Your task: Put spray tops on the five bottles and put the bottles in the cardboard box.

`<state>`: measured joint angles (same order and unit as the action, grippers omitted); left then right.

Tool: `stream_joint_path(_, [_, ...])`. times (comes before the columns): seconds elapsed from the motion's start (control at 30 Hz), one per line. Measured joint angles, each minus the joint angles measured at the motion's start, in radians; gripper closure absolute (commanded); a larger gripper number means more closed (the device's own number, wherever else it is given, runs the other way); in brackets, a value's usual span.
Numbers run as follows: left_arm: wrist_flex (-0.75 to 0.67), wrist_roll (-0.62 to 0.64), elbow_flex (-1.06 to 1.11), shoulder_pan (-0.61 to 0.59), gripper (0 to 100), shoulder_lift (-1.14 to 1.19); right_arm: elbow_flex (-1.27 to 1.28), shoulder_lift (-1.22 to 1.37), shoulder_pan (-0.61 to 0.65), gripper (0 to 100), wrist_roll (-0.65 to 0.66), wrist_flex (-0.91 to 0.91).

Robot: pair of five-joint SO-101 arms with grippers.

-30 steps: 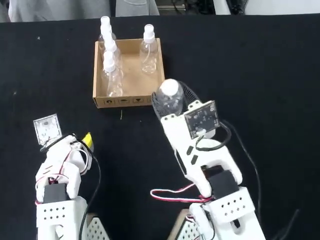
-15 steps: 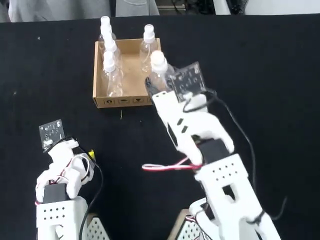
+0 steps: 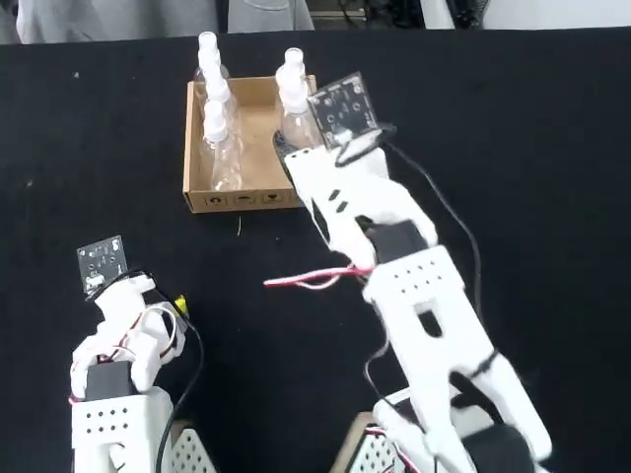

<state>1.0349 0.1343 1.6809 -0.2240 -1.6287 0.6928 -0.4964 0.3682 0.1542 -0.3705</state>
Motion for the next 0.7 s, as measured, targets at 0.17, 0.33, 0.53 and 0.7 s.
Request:
stream_joint_path(0.17, [0.000, 0.000, 0.000, 0.000, 80, 0.000, -0.002, 0.084, 0.000, 98.6, -0.002, 0.132])
stream_joint_path(0.33, [0.000, 0.000, 0.000, 0.000, 80, 0.000, 0.021, 0.169, 0.000, 98.6, -0.002, 0.305])
stream_joint_path(0.53, [0.000, 0.000, 0.000, 0.000, 80, 0.000, 0.021, 0.287, 0.000, 98.6, -0.135, 0.416])
stream_joint_path(0.7, [0.000, 0.000, 0.000, 0.000, 80, 0.000, 0.021, 0.379, 0.000, 98.6, -0.192, 0.520])
